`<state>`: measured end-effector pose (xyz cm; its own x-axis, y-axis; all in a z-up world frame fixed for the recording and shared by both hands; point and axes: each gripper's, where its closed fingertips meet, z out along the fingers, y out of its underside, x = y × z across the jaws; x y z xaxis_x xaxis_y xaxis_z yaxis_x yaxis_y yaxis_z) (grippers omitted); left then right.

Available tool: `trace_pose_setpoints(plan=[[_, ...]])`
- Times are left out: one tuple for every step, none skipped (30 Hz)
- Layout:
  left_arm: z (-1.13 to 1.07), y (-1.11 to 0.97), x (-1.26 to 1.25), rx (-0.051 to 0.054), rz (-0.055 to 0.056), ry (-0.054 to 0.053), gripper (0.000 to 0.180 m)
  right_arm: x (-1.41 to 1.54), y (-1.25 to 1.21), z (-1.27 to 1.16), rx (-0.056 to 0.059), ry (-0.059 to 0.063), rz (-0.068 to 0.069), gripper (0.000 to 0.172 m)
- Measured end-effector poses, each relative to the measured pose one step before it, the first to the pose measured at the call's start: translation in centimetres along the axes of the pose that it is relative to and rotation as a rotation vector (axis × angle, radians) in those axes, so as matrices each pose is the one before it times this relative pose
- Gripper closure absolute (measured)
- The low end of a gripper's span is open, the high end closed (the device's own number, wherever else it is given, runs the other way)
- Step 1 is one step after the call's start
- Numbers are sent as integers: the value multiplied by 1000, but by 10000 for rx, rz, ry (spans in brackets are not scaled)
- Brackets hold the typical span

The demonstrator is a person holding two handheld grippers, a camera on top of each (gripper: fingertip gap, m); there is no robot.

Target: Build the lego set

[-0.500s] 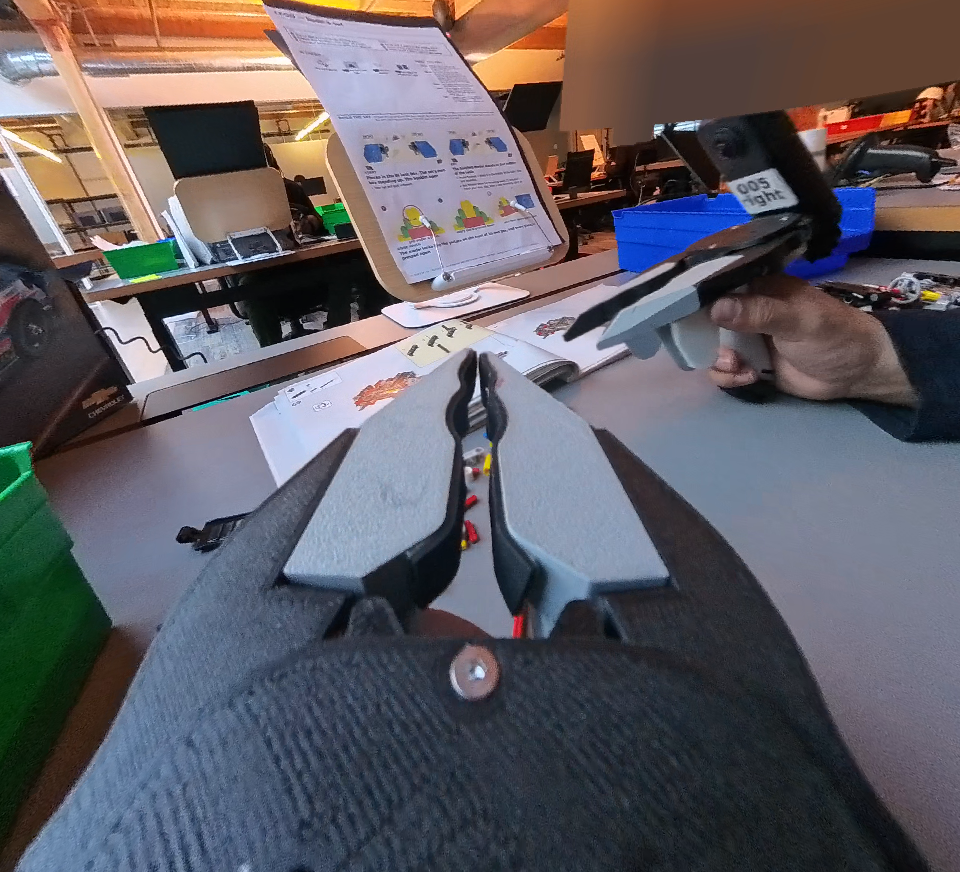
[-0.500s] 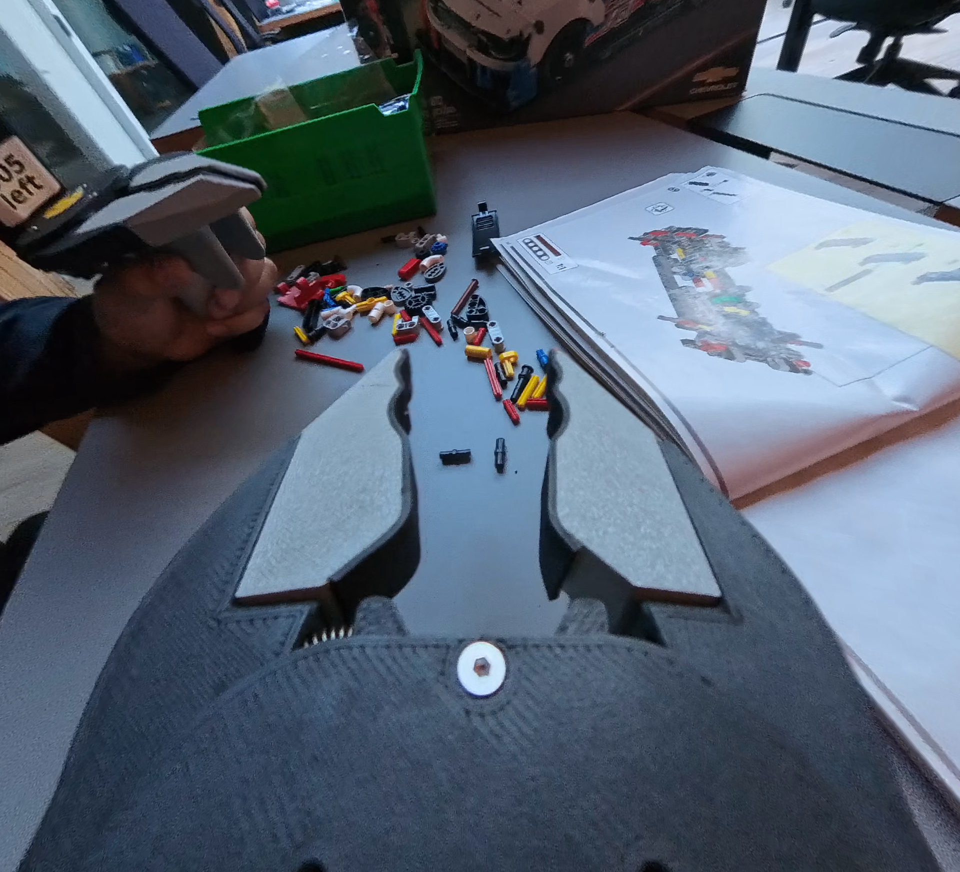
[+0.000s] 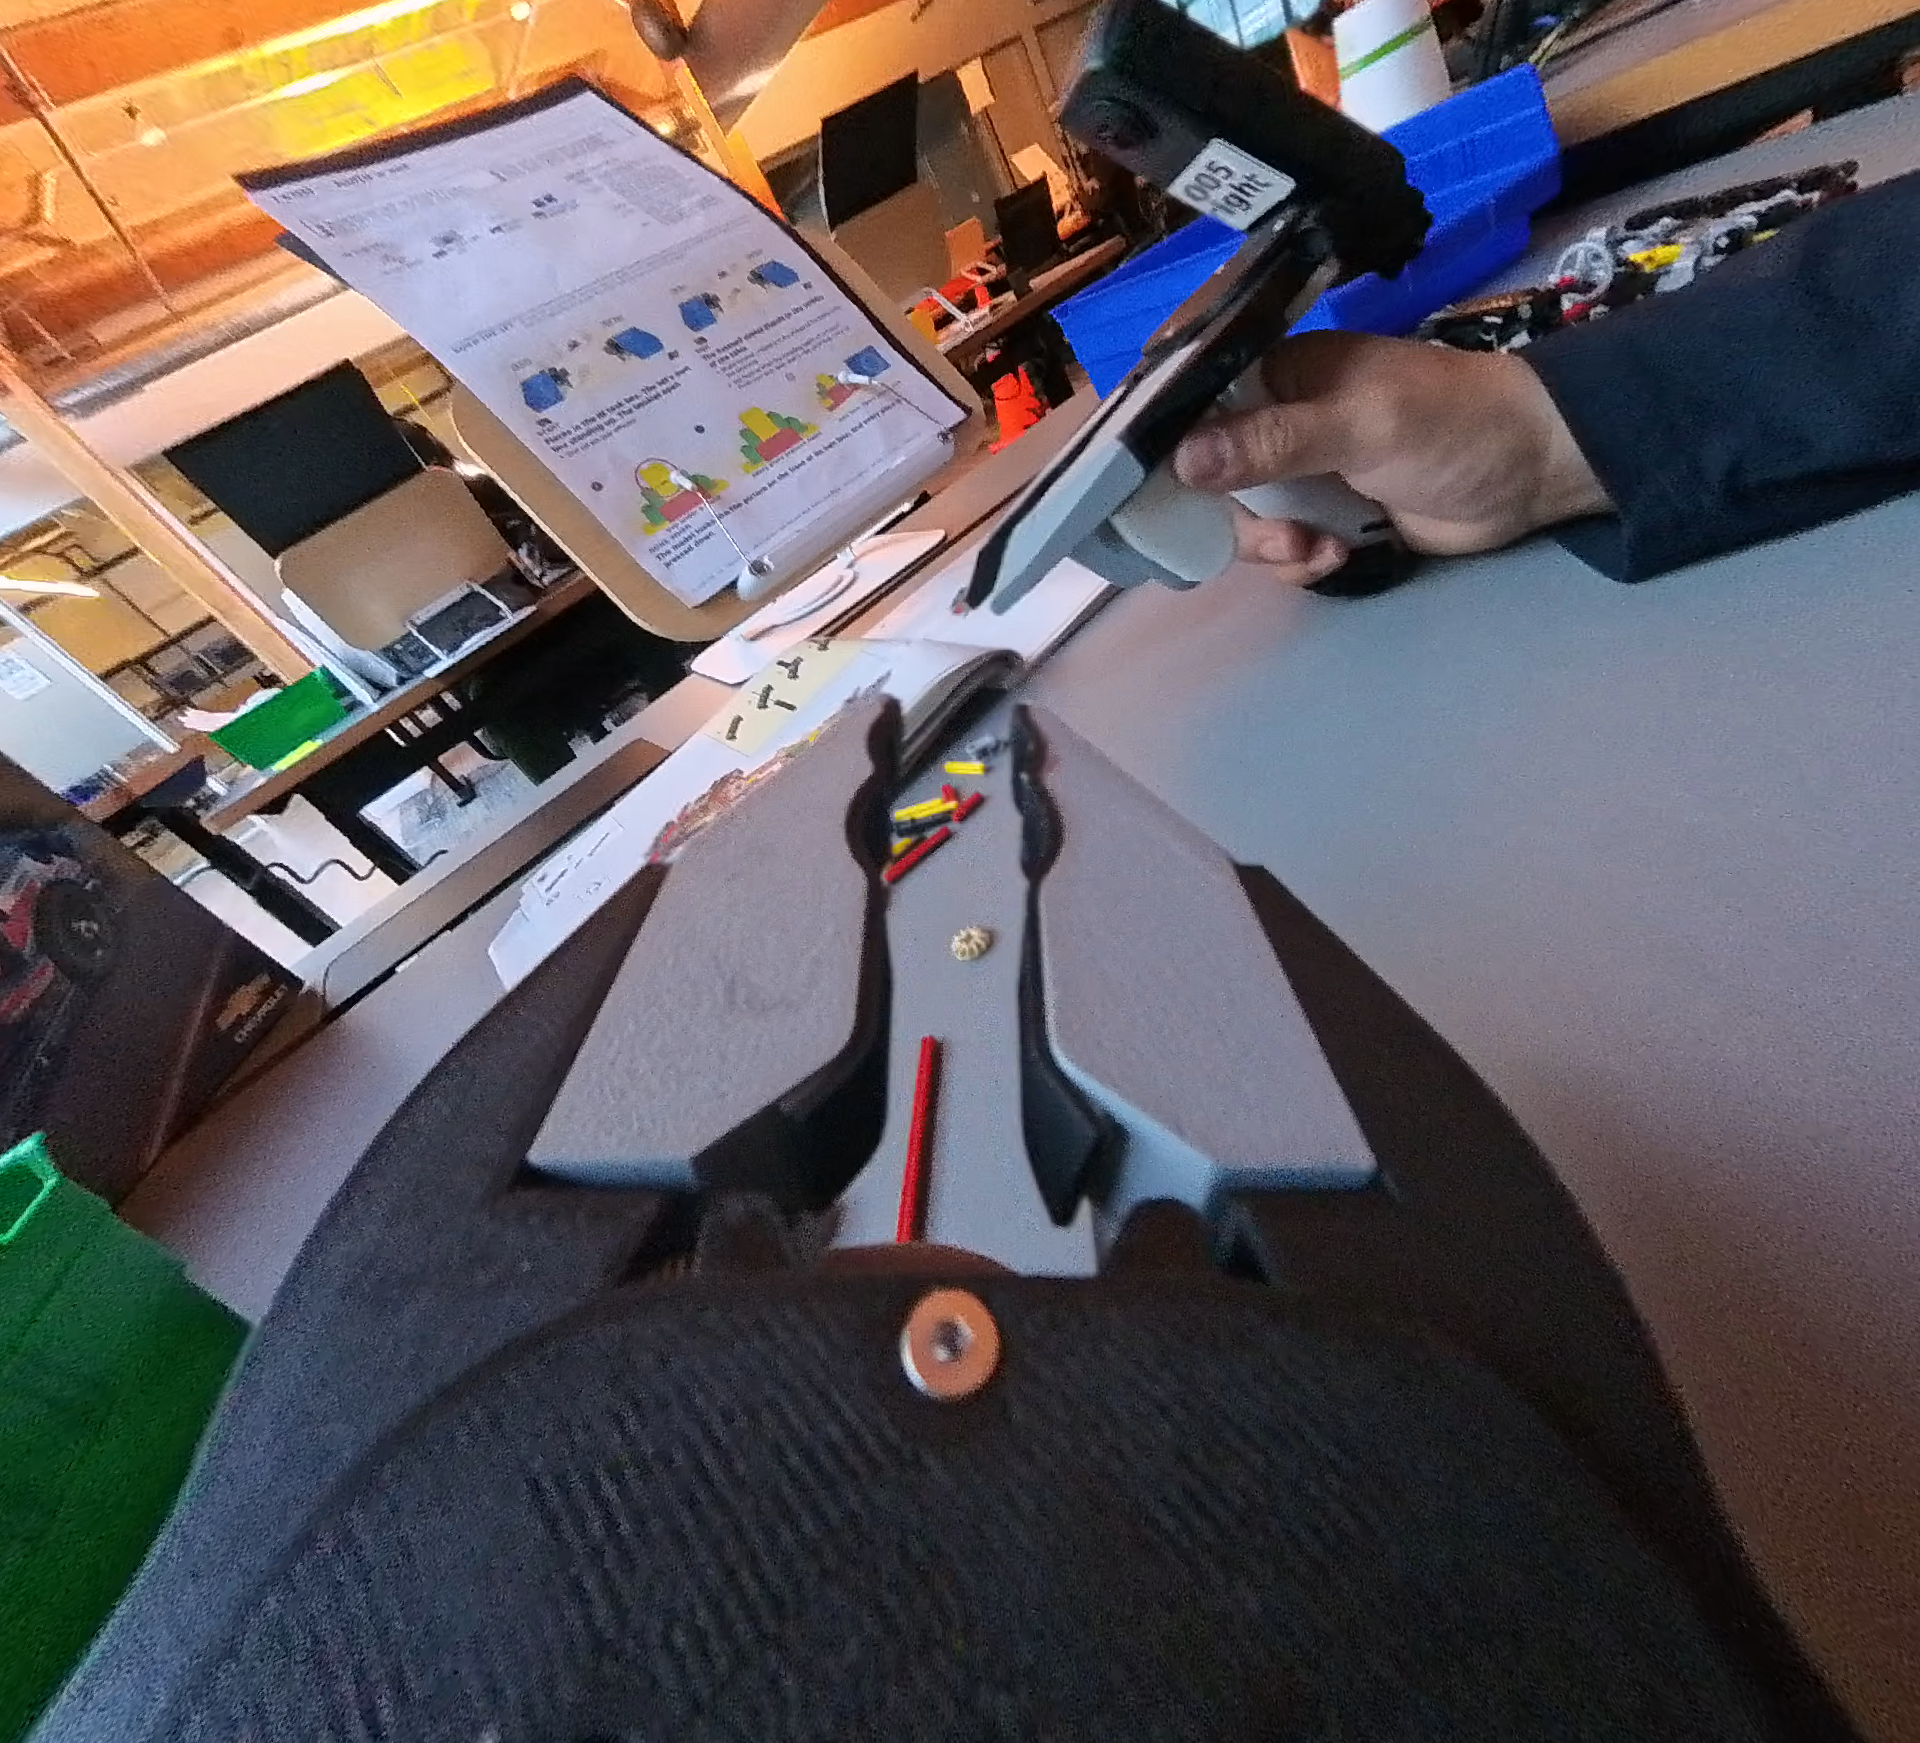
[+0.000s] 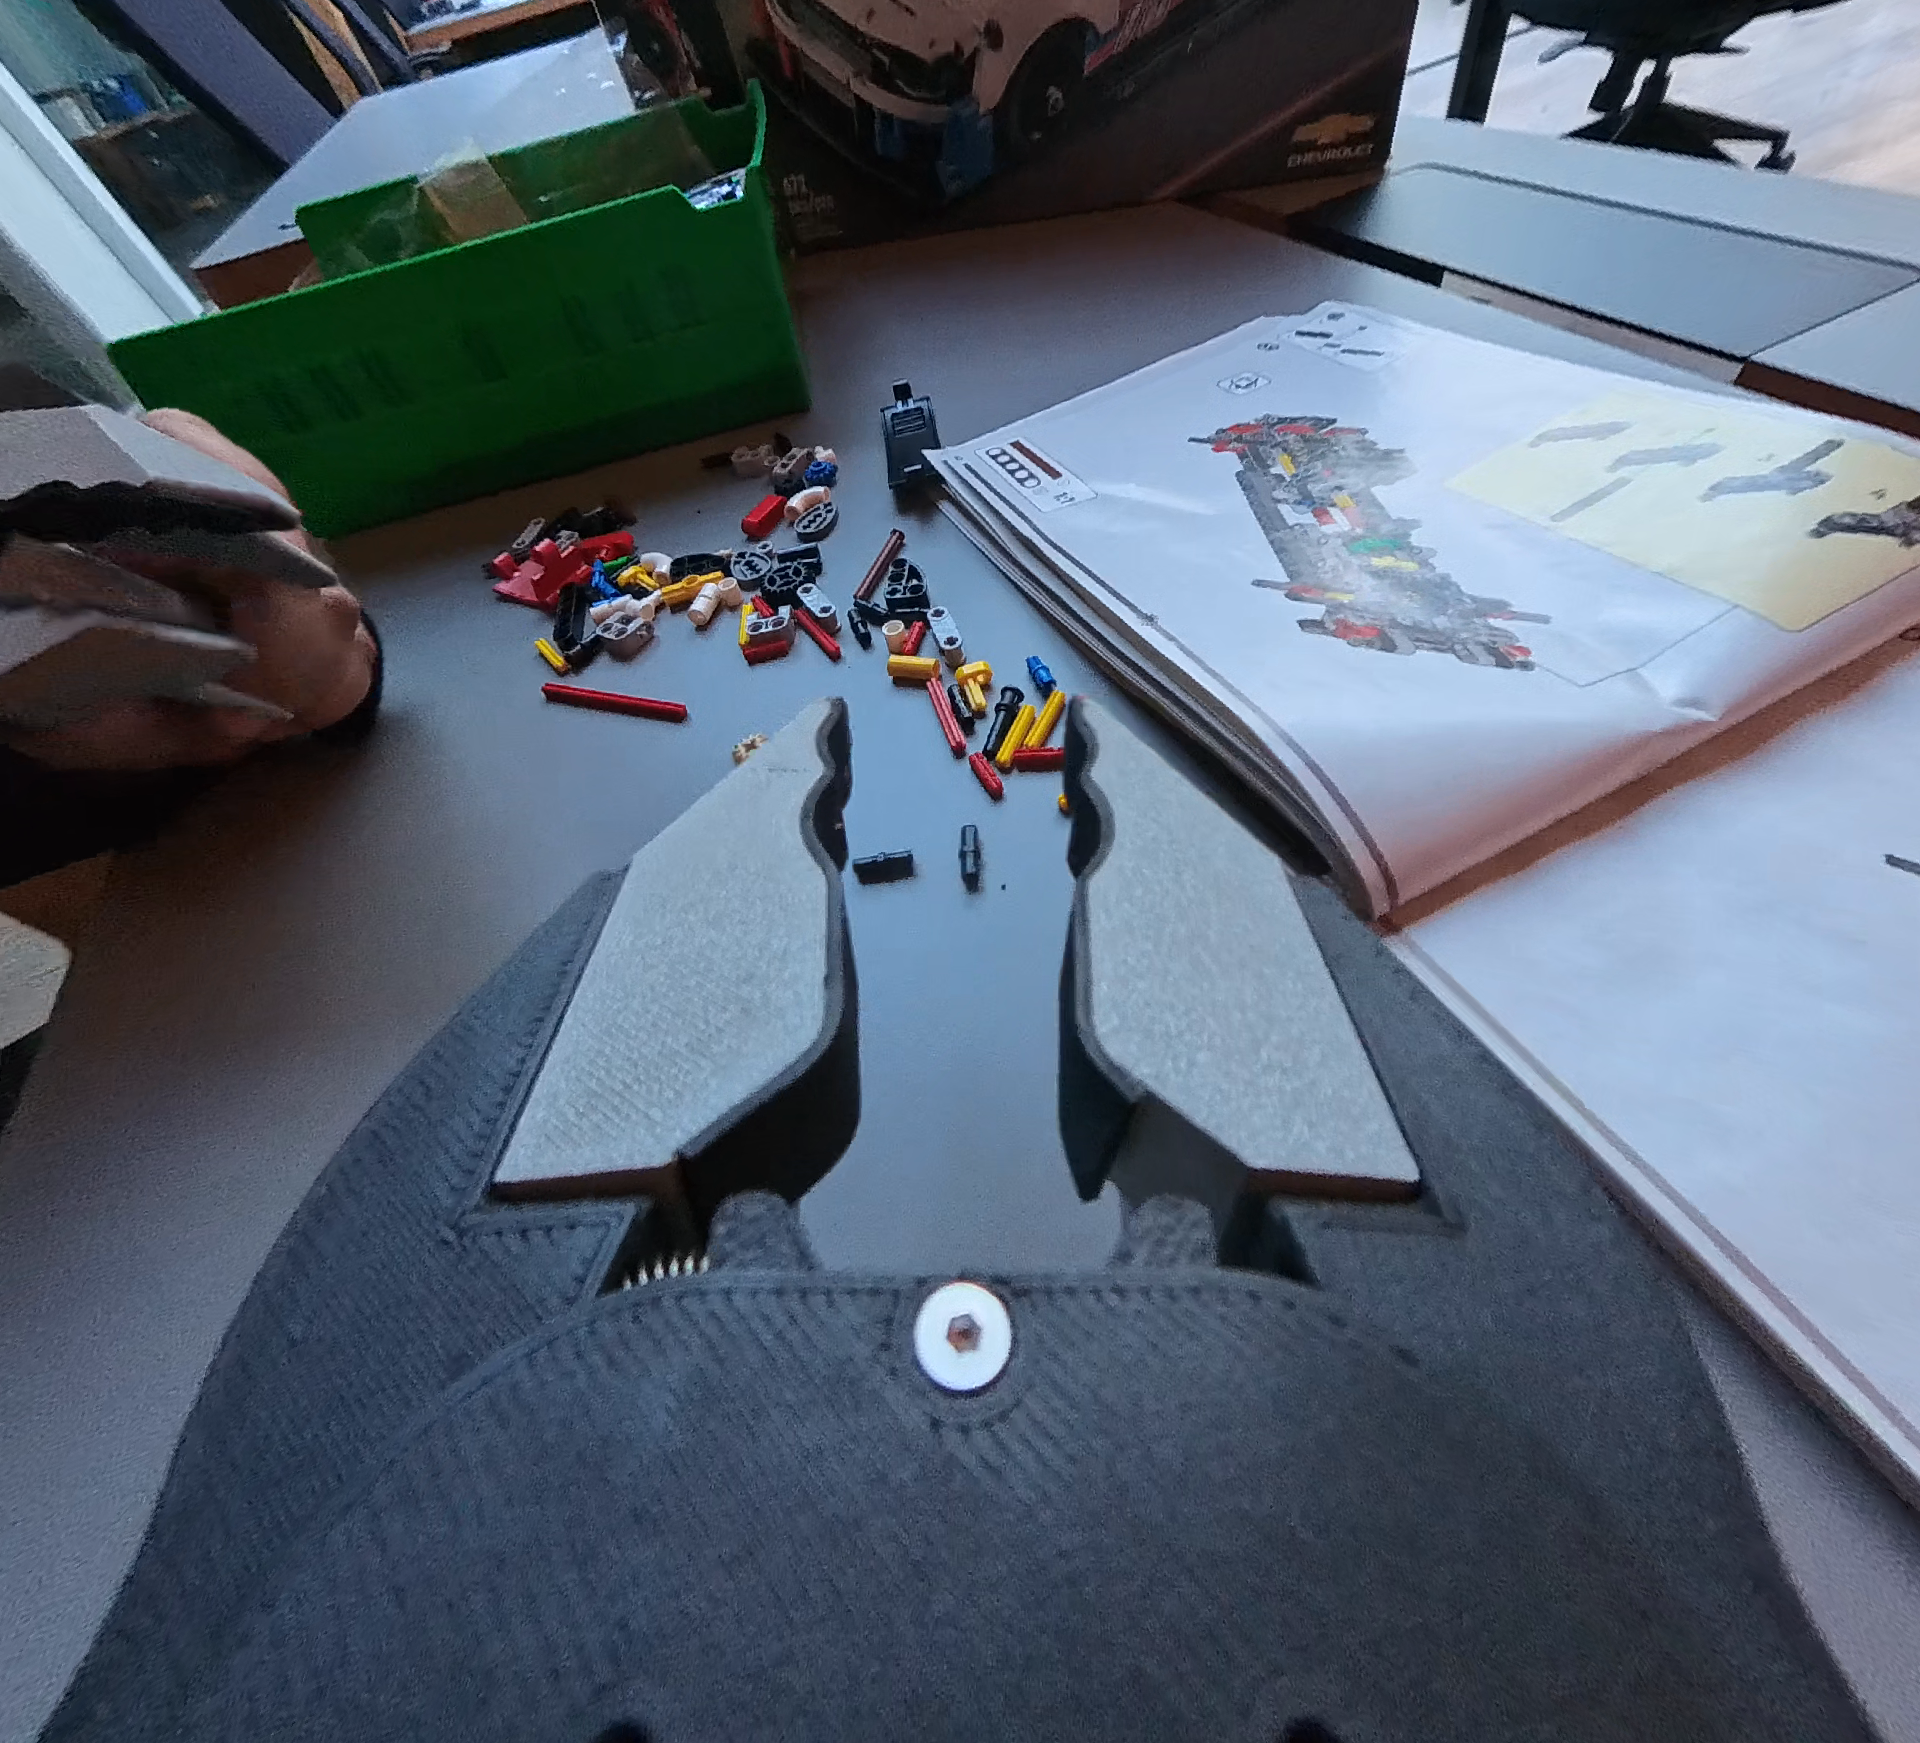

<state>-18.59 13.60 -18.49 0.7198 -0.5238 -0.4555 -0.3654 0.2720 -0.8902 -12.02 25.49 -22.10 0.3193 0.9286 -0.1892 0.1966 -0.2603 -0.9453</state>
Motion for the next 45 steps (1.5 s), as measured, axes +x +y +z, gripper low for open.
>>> trace_pose_setpoints(plan=[[-38,53,192,-80,-62,119,156,3,50,60,-52,-106,119,134],[-112,-120,129,93,-19,94,154,13,22,31,-28,-127,146,135],[-155,-203,75,158,8,51,155,73,22,16,-25,-69,156,135],[-118,-161,112,133,-3,101,155,36,11,22,-14,-67,109,137],[-53,-70,82,67,-70,125,155,13,35,20,-28,-52,64,137],[-3,-29,20,34,-148,133,155,-14,26,13,-24,-24,21,137],[-2,-114,-131,105,-252,71,151,-34,2,23,-4,-7,-38,138],[-11,-122,-389,122,-335,-61,145,-31,22,45,-24,19,-67,139],[-13,-79,-330,88,-367,15,144,-7,53,70,-50,24,-77,140],[13,1,-315,37,-401,72,144,-51,57,93,-67,-3,-89,140],[22,10,-393,34,-425,29,144,-73,71,83,-65,-15,-100,141],[10,-27,-397,72,-433,43,144,-51,40,63,-40,14,-105,142],[7,-54,-371,86,-431,55,145,-39,-4,51,-17,28,-118,142],[33,-11,-282,46,-373,87,145,-31,-12,27,-1,38,-138,143],[52,10,-152,10,-284,123,145,-13,-40,-2,19,46,-147,145],[78,19,-9,-8,-156,132,145,0,-78,-23,50,41,-128,145],[91,36,74,-22,-32,102,145,2,-87,-45,58,8,-80,145],[107,42,132,-29,49,79,145,43,-66,-44,44,0,-7,146],[99,11,146,-11,63,71,145,150,-56,-47,40,35,64,146],[97,-3,148,7,41,81,145,136,-42,-35,37,21,100,146],[108,-5,80,5,-27,82,146,111,-50,-56,38,1,103,145],[118,39,3,-27,-68,63,147,112,-81,-63,56,23,60,145],[149,19,-10,-12,-57,66,148,88,-87,-54,63,52,14,145],[210,32,-18,-14,-55,58,149,16,-25,-33,24,28,-7,145],[272,126,65,-88,-41,100,150,-33,30,0,-14,10,-39,145],[320,187,165,-144,-9,144,150,-47,40,16,-27,22,-69,145],[275,182,156,-140,0,117,151,-45,42,13,-27,26,-77,146],[179,99,163,-75,37,89,153,-57,55,20,-39,27,-81,146],[72,-11,100,7,63,26,154,-21,88,12,-60,39,-78,146],[32,-16,47,11,54,-9,155,-23,96,10,-61,29,-64,146],[35,16,38,-9,33,1,155,-27,80,6,-60,12,-48,146],[37,12,35,-11,19,18,155,4,107,-4,-67,18,-30,146],[55,15,21,-10,-6,21,156,65,91,-13,-56,41,-3,146],[64,28,-38,-25,-13,-7,157,102,50,-38,-27,58,12,146],[58,22,-29,-10,13,-26,157,126,26,-36,-10,52,15,146],[53,10,-7,-10,29,-17,157,97,31,-20,-21,27,25,146],[14,0,11,3,31,-12,158,107,61,-6,-44,24,37,146],[1,-40,19,23,36,-15,158,111,72,20,-51,32,35,145],[-17,-9,11,8,34,-18,158,69,54,22,-41,27,24,145],[-30,-27,-14,23,21,-29,158,97,83,34,-66,56,-4,146],[-37,-43,-3,38,-2,-3,159,260,195,46,-141,165,-29,146],[-21,-17,-47,17,-33,-12,159,290,327,73,-238,192,-69,147],[4,6,-73,-4,-50,-15,159,200,508,108,-360,123,-149,147],[25,33,-98,-21,-66,-24,159,111,615,161,-428,96,-228,146],[41,58,-104,-41,-60,-34,159,33,519,187,-376,79,-273,146]])
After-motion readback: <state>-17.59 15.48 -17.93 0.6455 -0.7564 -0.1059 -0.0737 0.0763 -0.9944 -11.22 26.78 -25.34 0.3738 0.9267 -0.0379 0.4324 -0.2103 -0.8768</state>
